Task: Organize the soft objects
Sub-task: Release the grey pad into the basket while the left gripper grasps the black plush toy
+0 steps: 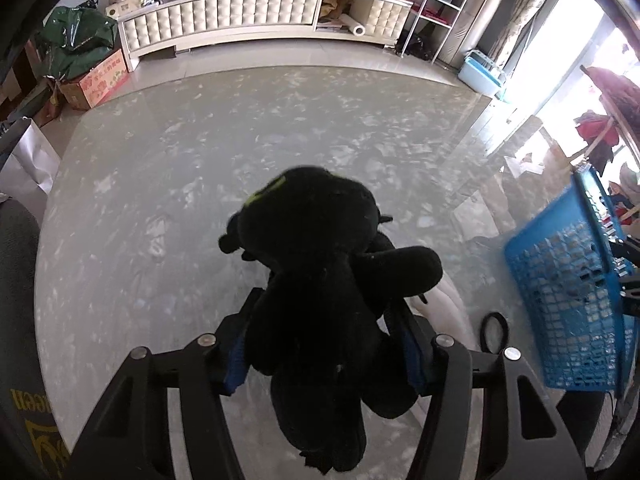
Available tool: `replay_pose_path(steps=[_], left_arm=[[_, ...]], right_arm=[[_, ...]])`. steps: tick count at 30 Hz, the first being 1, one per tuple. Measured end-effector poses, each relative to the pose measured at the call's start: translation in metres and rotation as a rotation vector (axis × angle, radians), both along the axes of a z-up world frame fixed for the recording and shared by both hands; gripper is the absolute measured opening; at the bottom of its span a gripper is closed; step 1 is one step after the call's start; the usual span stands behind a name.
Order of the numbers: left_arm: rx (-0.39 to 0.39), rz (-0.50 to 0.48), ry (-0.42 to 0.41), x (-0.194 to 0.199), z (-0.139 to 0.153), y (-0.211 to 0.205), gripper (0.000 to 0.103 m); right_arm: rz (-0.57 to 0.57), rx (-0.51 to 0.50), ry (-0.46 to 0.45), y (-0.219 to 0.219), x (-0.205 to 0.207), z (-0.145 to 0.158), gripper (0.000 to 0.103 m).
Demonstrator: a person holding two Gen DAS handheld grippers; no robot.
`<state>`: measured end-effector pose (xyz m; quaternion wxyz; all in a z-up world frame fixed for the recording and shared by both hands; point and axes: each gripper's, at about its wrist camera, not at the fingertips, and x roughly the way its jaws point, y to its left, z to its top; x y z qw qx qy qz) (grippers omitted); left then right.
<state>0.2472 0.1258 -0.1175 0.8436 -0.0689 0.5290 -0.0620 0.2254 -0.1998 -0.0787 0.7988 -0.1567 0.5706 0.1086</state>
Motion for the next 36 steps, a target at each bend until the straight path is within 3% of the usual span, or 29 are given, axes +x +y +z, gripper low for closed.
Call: replay_pose_path(steps=[2, 6, 9, 12, 24, 36], left_arm=[[0.000, -0.004, -0.013, -0.009, 0.009, -0.003, 0.058], [0.008, -0.012, -0.047, -0.022, 0.030, -0.009, 0.057], [0.009, -0.024, -0.078, -0.032, 0.049, -0.017, 0.057], [0.010, -0.041, -0.117, -0.044, 0.071, -0.028, 0.057], [0.032, -0.158, -0.234, -0.073, 0.134, -0.091, 0.057], [0.028, -0.320, -0.239, -0.080, 0.141, -0.177, 0.057]], right_arm=[[-0.004, -0.004, -0.007, -0.006, -0.004, 0.004, 0.070], [-0.015, -0.006, -0.038, -0.015, -0.018, 0.013, 0.093], [-0.011, 0.012, -0.060, -0.023, -0.030, 0.023, 0.094], [-0.009, 0.017, -0.089, -0.025, -0.045, 0.035, 0.101], [-0.054, 0.059, -0.156, -0.058, -0.088, 0.067, 0.102], [-0.116, 0.081, -0.195, -0.094, -0.113, 0.077, 0.102]])
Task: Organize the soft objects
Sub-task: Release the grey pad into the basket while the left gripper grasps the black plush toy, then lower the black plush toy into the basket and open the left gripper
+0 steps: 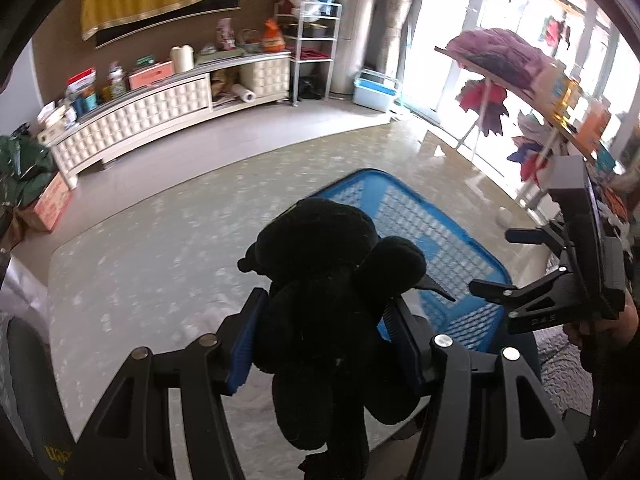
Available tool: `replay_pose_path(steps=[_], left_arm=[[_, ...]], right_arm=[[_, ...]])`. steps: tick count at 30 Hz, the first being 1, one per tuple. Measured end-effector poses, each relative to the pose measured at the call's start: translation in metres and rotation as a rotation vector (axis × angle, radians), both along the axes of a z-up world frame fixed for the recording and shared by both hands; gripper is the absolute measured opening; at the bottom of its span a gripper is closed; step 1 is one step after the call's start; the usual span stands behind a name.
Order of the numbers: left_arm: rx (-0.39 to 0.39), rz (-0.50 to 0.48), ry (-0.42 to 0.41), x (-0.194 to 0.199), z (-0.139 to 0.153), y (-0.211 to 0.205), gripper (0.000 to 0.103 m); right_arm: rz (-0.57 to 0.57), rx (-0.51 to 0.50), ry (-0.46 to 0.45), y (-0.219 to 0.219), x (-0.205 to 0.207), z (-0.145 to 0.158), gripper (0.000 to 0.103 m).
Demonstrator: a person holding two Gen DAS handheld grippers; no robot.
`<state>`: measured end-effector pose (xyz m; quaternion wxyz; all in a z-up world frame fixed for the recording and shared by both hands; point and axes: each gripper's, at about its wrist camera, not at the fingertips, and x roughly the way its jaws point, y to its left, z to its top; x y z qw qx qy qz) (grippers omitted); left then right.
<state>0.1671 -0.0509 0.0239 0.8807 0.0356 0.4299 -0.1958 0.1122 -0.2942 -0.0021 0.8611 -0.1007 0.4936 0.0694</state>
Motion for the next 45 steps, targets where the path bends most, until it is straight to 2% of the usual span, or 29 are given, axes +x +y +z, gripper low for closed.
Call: replay_pose_path(steps=[16, 18, 22, 24, 33, 45], left_arm=[[0.039, -0.155, 0.081, 0.019, -0.027, -0.090, 0.056], [0.045, -0.170, 0.092, 0.023, -0.031, -0.099, 0.047], [0.061, -0.187, 0.105, 0.031, -0.040, -0.112, 0.044], [0.071, -0.183, 0.125, 0.036, -0.048, -0.115, 0.040], [0.099, -0.189, 0.219, 0.046, -0.081, -0.130, 0.040], [0.128, -0.201, 0.265, 0.049, -0.096, -0.136, 0.040]], right_arm=[[-0.035, 0.056, 0.001, -0.025, -0.001, -0.007, 0.102], [-0.040, 0.065, -0.001, -0.027, 0.001, -0.007, 0.102], [-0.050, 0.074, 0.001, -0.031, 0.002, -0.010, 0.102], [-0.048, 0.071, 0.008, -0.031, 0.004, -0.014, 0.102], [-0.040, 0.086, 0.035, -0.027, 0.009, -0.025, 0.102], [-0.038, 0.117, 0.064, -0.031, 0.014, -0.036, 0.102]])
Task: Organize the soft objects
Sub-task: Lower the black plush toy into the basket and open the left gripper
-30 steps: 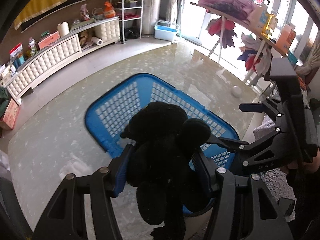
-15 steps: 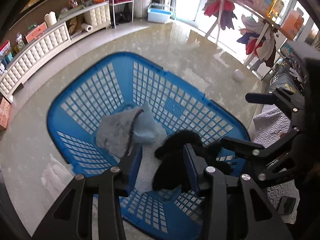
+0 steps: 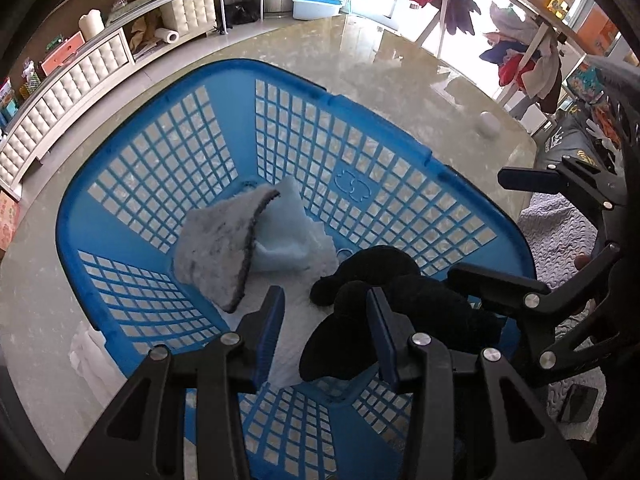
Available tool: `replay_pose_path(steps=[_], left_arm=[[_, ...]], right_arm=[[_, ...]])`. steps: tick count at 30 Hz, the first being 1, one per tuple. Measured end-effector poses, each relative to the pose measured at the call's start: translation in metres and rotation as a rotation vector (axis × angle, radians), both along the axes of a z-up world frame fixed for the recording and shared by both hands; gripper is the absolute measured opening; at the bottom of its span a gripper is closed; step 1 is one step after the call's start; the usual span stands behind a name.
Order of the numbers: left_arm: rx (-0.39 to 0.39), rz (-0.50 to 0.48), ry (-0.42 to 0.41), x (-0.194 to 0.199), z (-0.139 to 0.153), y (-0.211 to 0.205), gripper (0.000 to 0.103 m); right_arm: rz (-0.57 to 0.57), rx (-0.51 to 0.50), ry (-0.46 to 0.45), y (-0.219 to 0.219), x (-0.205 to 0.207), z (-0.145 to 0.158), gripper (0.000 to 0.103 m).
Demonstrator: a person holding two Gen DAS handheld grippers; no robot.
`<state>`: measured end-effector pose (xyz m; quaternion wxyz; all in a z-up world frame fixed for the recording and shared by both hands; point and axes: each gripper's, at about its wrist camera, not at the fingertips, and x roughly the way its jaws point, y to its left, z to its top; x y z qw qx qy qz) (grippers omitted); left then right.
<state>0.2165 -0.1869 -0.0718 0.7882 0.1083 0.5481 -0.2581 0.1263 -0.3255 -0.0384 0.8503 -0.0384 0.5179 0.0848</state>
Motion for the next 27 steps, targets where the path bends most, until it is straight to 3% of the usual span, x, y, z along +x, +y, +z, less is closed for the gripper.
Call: replay_pose_path(steps=[4, 15, 27], left_arm=[[-0.002, 0.004, -0.004, -0.001, 0.001, -0.001, 0.041], [-0.023, 0.020, -0.060, -0.016, 0.022, 0.016, 0.078], [-0.039, 0.055, -0.144, -0.041, 0.058, 0.054, 0.088]], right_arm=[[-0.003, 0.005, 0.003, -0.001, -0.001, 0.000, 0.102], [-0.009, 0.000, -0.018, 0.005, -0.009, 0.014, 0.102], [0.012, -0.017, -0.068, 0.032, -0.023, 0.040, 0.102]])
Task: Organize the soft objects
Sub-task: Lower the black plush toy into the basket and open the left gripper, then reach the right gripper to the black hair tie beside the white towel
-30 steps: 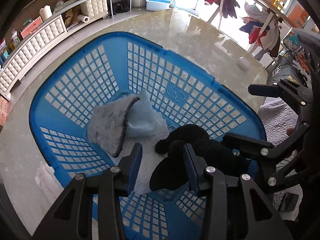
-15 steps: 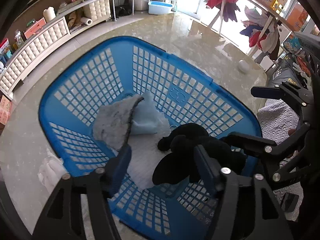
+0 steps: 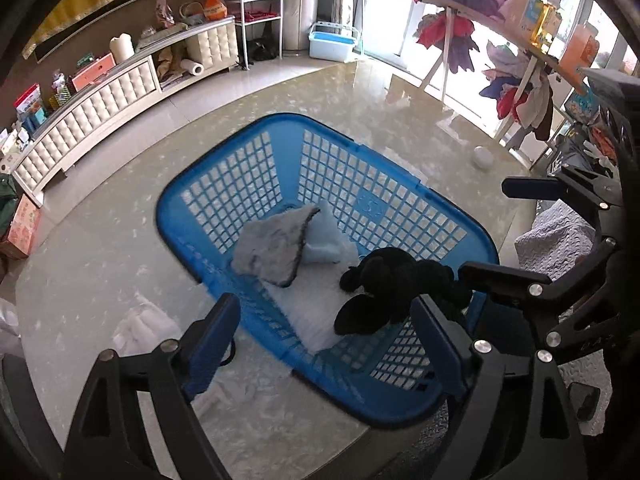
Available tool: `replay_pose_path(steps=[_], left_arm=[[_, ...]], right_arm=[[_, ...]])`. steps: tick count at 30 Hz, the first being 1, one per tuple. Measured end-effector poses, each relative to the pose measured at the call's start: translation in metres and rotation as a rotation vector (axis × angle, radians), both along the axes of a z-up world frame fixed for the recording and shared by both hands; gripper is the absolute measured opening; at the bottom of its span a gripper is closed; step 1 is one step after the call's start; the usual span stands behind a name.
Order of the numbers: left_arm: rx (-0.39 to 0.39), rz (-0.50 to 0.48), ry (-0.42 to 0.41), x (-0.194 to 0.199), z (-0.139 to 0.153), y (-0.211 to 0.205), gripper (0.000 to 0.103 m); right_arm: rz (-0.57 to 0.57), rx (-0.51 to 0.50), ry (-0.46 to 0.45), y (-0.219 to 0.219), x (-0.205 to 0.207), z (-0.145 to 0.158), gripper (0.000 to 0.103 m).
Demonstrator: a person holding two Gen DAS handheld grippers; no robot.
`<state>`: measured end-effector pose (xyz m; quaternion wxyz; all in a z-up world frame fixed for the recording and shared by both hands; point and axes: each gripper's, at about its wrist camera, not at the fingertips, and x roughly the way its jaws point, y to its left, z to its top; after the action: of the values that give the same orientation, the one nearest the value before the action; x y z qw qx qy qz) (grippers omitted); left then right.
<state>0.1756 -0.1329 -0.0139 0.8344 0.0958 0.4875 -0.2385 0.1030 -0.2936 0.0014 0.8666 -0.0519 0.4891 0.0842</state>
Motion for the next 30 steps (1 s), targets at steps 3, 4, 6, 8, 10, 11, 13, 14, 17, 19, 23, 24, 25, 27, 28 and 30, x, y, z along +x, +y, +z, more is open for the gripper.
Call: replay_pose_path(steps=[3, 4, 6, 8, 10, 11, 13, 14, 17, 19, 23, 24, 25, 27, 28, 30], left_arm=[[-0.007, 0.011, -0.021, -0.008, 0.006, 0.014, 0.089], [-0.014, 0.016, -0.024, -0.011, 0.007, 0.020, 0.089], [-0.027, 0.030, -0.030, -0.015, 0.011, 0.032, 0.089], [-0.037, 0.047, -0.039, -0.020, 0.014, 0.045, 0.089], [-0.041, 0.065, -0.049, -0.025, 0.019, 0.057, 0.089], [-0.046, 0.079, -0.054, -0.028, 0.021, 0.066, 0.089], [-0.051, 0.100, -0.060, -0.032, 0.023, 0.080, 0.089], [-0.052, 0.113, -0.063, -0.034, 0.024, 0.089, 0.089], [-0.049, 0.165, -0.071, -0.041, 0.024, 0.116, 0.095], [-0.051, 0.197, -0.069, -0.045, 0.023, 0.131, 0.103], [-0.051, 0.247, -0.053, -0.056, 0.016, 0.161, 0.103], [-0.049, 0.255, -0.050, -0.059, 0.015, 0.168, 0.103], [-0.047, 0.262, -0.046, -0.061, 0.013, 0.173, 0.103], [-0.043, 0.276, -0.043, -0.064, 0.010, 0.183, 0.103], [-0.043, 0.280, -0.042, -0.067, 0.008, 0.190, 0.103], [-0.042, 0.289, -0.037, -0.070, 0.003, 0.200, 0.103]], right_arm=[[0.014, -0.015, -0.011, 0.011, -0.004, 0.005, 0.102], [0.020, -0.018, -0.014, 0.014, -0.006, 0.007, 0.102], [0.033, -0.024, -0.020, 0.023, -0.008, 0.010, 0.102], [0.047, -0.026, -0.025, 0.033, -0.010, 0.012, 0.102], [0.060, -0.028, -0.030, 0.044, -0.011, 0.014, 0.102], [0.071, -0.030, -0.034, 0.052, -0.011, 0.016, 0.102], [0.088, -0.034, -0.039, 0.064, -0.010, 0.017, 0.102], [0.095, -0.034, -0.041, 0.068, -0.009, 0.018, 0.102], [0.130, -0.035, -0.049, 0.089, -0.010, 0.019, 0.102], [0.154, -0.036, -0.050, 0.102, -0.009, 0.018, 0.102], [0.197, -0.033, -0.050, 0.130, -0.007, 0.010, 0.102], [0.207, -0.028, -0.047, 0.138, -0.006, 0.007, 0.102], [0.215, -0.024, -0.042, 0.145, -0.005, 0.004, 0.102], [0.239, -0.019, -0.028, 0.160, -0.002, -0.003, 0.102], [0.255, -0.019, -0.020, 0.169, 0.000, -0.008, 0.102], [0.282, -0.034, -0.003, 0.185, 0.002, -0.017, 0.102]])
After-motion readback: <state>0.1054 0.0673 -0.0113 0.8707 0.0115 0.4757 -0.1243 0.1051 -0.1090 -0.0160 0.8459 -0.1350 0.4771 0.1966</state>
